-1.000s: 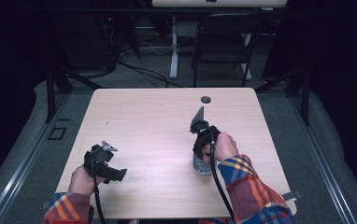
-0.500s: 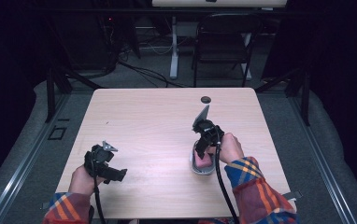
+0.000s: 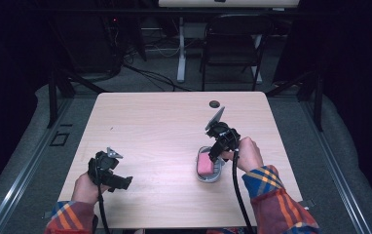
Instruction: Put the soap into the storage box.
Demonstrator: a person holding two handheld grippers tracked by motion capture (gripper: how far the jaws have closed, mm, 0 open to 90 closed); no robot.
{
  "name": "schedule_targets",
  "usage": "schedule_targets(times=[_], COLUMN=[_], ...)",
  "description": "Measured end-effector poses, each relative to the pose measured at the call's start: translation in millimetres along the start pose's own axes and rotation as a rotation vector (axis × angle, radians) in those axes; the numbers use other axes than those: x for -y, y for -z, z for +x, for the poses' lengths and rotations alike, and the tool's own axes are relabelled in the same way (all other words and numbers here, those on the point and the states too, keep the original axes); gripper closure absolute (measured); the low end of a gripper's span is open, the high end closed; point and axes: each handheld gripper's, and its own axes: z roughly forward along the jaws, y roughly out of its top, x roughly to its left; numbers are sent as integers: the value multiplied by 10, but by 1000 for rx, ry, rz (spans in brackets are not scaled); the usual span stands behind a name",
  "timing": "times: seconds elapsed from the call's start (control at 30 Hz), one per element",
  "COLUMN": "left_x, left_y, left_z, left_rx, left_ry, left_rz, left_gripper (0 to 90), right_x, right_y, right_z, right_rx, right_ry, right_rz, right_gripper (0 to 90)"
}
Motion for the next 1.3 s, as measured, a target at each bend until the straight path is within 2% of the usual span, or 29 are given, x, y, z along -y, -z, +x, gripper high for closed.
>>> schedule_targets(times=[0.3,0.43,0.57,0.7,0.77,1.03,1.07,1.23,1.3], left_x=[-1,-2,-2,-3,-4,-5,-4,-3,-4], left_y=[0,1,2,-4,-7,-8,-9,-5,-8], left_z=[0,-4,-8,-8,-5,-6,-7,-15,-15], left_rx=[1,0,1,3,4,4,6,2,3], left_ry=[4,3,3,3,4,3,1,2,2], left_rz=[-2,0,-1,-1,1,1,-1,-1,-1], left_gripper=[22,22,21,21,21,19,18,17,16], right_x=[197,299,435,562,644,973,1013,1212,1284], right_y=[202,284,368,425,446,382,368,197,121], right_z=[-55,-102,-163,-231,-274,-450,-485,-608,-660], right_rx=[16,27,45,41,55,38,47,44,55], right_ry=[22,34,23,17,12,-52,-45,-93,-95], right_rz=[-83,-94,-134,-144,-149,-214,-200,-205,-194], right_gripper=[226,147,106,43,9,0,0,0,0])
